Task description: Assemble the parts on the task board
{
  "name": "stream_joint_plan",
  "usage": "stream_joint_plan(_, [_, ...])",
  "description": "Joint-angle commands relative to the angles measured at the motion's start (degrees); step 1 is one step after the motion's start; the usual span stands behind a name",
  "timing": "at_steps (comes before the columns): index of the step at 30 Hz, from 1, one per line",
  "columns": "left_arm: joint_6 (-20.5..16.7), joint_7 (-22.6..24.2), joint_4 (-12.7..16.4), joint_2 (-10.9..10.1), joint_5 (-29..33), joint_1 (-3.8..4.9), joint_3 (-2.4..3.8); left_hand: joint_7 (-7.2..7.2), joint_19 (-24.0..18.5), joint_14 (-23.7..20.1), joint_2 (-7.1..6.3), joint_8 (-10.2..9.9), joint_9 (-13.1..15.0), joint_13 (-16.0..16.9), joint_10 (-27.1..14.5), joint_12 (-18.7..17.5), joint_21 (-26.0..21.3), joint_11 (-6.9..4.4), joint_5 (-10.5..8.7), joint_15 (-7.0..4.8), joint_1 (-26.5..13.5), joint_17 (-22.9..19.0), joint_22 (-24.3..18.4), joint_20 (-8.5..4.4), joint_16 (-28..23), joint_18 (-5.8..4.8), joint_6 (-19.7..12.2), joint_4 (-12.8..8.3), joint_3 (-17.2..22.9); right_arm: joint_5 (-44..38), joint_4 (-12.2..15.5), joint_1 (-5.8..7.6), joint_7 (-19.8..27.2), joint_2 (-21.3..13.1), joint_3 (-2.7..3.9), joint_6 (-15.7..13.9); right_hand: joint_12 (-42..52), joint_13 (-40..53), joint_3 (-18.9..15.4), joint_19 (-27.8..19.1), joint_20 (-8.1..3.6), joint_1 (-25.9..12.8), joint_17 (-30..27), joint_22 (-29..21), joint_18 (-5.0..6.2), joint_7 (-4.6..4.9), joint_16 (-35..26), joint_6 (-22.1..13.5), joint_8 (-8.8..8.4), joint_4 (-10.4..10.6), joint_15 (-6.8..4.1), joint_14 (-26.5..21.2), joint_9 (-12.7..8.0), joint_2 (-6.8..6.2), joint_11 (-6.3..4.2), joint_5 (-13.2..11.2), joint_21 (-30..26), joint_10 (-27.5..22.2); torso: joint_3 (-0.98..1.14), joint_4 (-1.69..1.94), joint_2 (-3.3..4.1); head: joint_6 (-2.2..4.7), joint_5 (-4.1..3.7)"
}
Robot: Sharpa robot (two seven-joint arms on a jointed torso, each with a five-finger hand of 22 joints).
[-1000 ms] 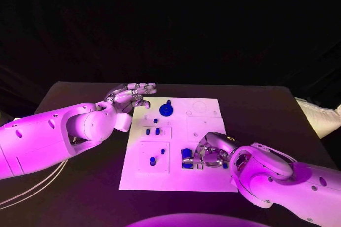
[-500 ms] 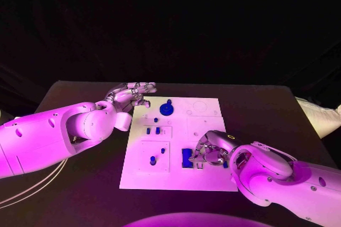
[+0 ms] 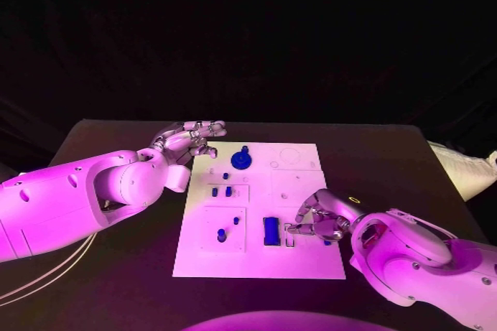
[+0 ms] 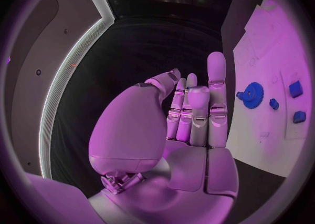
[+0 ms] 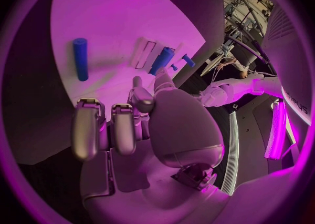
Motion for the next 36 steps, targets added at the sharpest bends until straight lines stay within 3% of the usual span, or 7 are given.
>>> stream_joint_plan(1, [0.9, 0.3, 0.3, -0.1, 0.2, 0.04, 0.03, 0.03, -0.2, -0.3, 0.34, 0.2, 0.0, -0.1, -0.3, 0.4, -0.3, -0.03, -0.2, 0.08, -0.2, -0.1, -0.1, 0.07, 0.1, 0.98, -0.3, -0.1, -0.3, 3.6, 0.8, 0.23, 2.3, -2.5, 0.06, -3.1, -0.6, -0.2, 0.6, 0.0, 0.67, 1.4, 3.4, -0.1, -0.2, 0.59, -0.3, -1.3, -1.29, -0.3, 0.56, 3.9, -0.9, 0.41, 0.59, 1.2, -0.4, -0.1, -0.07, -0.09, -0.05, 0.03, -0.62])
stream_joint_plan(4, [0.9, 0.3, 0.6, -0.2, 0.2, 0.04, 0.02, 0.03, -0.2, -0.3, 0.34, 0.2, 0.0, -0.1, -0.3, 0.4, -0.3, -0.03, -0.2, 0.08, -0.2, -0.1, -0.1, 0.07, 0.1, 0.98, -0.3, -0.1, -0.3, 2.6, 1.0, 0.35, 2.4, -4.9, 0.06, -2.8, -0.8, -0.3, 0.7, 0.0, 0.9, 1.9, 3.4, -0.1, -0.18, 0.71, -0.3, -1.0, -1.69, -0.3, 0.71, 3.8, -1.5, 0.85, 0.73, 2.2, -0.4, -0.2, -0.03, -0.22, 0.04, 0.22, -1.02])
stream_joint_plan(7, [1.0, 0.3, 0.8, -0.4, 0.2, 0.03, 0.02, 0.03, -0.2, -0.3, 0.34, 0.2, 0.0, -0.1, -0.3, 0.4, -0.3, -0.03, -0.2, 0.08, -0.2, -0.1, -0.1, 0.07, 0.1, 0.98, -0.3, -0.1, -0.3, 0.4, 1.0, 0.38, 2.0, -6.5, 0.06, -2.1, -1.5, -0.7, 0.4, -0.1, 1.03, 1.6, 2.8, -0.3, -0.13, 0.63, -0.6, -0.3, -1.71, 0.1, 0.75, 3.7, -1.8, 0.94, 0.71, 2.6, -0.5, -0.4, 0.16, -0.74, 0.06, 0.28, -0.98])
stream_joint_plan(11, [1.1, 0.3, 0.9, -0.3, 0.2, 0.03, -0.01, 0.03, -0.2, -0.3, 0.34, 0.2, 0.0, -0.1, -0.3, 0.4, -0.3, -0.03, -0.2, 0.08, -0.2, -0.1, -0.1, 0.07, 0.1, 0.98, -0.3, -0.1, -0.3, -2.6, 0.8, 0.31, 1.0, -7.7, 0.05, -0.5, -2.4, -1.2, -0.1, -0.2, 1.07, 1.0, 2.5, -0.4, -0.07, 0.2, -0.8, 1.7, -1.45, 1.0, 0.58, 3.6, -2.2, 1.14, 0.42, 2.9, -0.7, -0.4, 0.29, -1.01, 0.06, 0.36, -1.23])
stream_joint_plan(16, [1.2, 0.3, 0.9, -0.2, 0.2, 0.02, -0.05, 0.03, -0.2, -0.3, 0.34, 0.2, 0.0, -0.1, -0.3, 0.4, -0.3, -0.03, -0.2, 0.08, -0.2, -0.1, -0.1, 0.07, 0.1, 0.98, -0.3, -0.1, -0.3, -4.7, 0.3, 0.17, 0.3, -8.2, -0.03, 2.5, -2.6, -1.3, -0.4, -0.2, 0.79, 0.9, 2.5, -0.5, -0.04, -0.44, -0.9, 3.9, -1.08, 1.8, 0.19, 3.7, -2.1, 1.49, -0.09, 3.1, -0.7, -0.2, 0.25, -0.94, 0.03, 0.3, -1.65])
stream_joint_plan(24, [1.3, 0.2, 0.9, -0.2, 0.2, 0.01, -0.13, 0.03, -0.2, -0.3, 0.34, 0.2, 0.0, -0.1, -0.3, 0.4, -0.3, -0.03, -0.2, 0.08, -0.2, -0.1, -0.1, 0.07, 0.1, 0.98, -0.3, -0.1, -0.3, -6.6, -0.9, -0.47, -0.2, -7.3, -0.21, 6.6, -3.9, -2.1, -0.9, -0.1, 0.54, 0.6, 2.8, -0.3, -0.08, -0.78, -0.8, 4.9, -1.0, 2.4, -0.07, 3.7, -1.8, 1.35, -0.38, 3.0, -0.6, -0.3, 0.21, -0.85, 0.06, 0.21, -1.44])
stream_joint_plan(36, [1.4, 0.1, 0.8, -0.2, 0.2, 0.01, -0.17, 0.03, -0.2, -0.3, 0.34, 0.2, 0.0, -0.1, -0.3, 0.4, -0.3, -0.03, -0.2, 0.08, -0.2, -0.1, -0.1, 0.07, 0.1, 0.98, -0.3, -0.1, -0.3, -8.0, -2.0, -1.58, -0.3, -5.0, -0.3, 8.5, -4.1, -2.2, -0.9, -0.1, 0.47, 0.9, 2.8, -0.4, -0.07, -0.86, -0.8, 5.0, -1.07, 2.3, -0.13, 3.7, -1.8, 1.26, -0.45, 3.0, -0.7, -0.2, 0.17, -0.87, 0.04, 0.17, -1.19])
